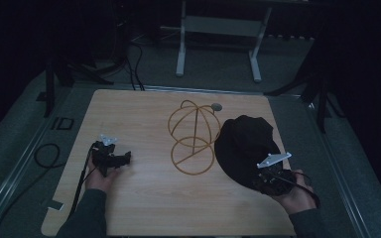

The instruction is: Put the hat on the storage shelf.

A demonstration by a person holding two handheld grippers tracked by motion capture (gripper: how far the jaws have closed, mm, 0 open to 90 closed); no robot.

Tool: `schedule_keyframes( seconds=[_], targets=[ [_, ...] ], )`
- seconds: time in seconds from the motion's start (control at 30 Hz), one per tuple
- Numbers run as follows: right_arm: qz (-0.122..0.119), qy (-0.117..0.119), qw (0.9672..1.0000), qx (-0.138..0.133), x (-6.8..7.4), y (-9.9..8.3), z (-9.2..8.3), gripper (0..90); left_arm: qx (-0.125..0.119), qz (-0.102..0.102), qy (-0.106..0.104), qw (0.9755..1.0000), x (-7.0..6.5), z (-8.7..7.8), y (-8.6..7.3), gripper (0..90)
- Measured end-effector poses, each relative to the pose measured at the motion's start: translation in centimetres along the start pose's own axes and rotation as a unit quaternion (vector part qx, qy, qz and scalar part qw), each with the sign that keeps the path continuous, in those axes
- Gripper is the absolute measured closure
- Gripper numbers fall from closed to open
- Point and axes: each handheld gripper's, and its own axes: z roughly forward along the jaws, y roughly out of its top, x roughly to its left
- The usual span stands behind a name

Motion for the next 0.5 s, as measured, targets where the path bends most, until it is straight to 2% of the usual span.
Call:
schedule_keyframes(
  seconds=[0.33, 0.5],
  targets=[
    [0.006, -0.014, 0.9998, 0.015, -1.0, 0.2, -0.7, 61.4, -0.001, 0.000, 0.000, 1.0000, 0.0, 0.0, 0.0, 12.9],
    [0.020, -0.020, 0.9993, 0.024, -1.6, 0.0, -1.0, 60.0, -0.001, 0.000, 0.000, 1.0000, 0.0, 0.0, 0.0, 12.9]
  ],
)
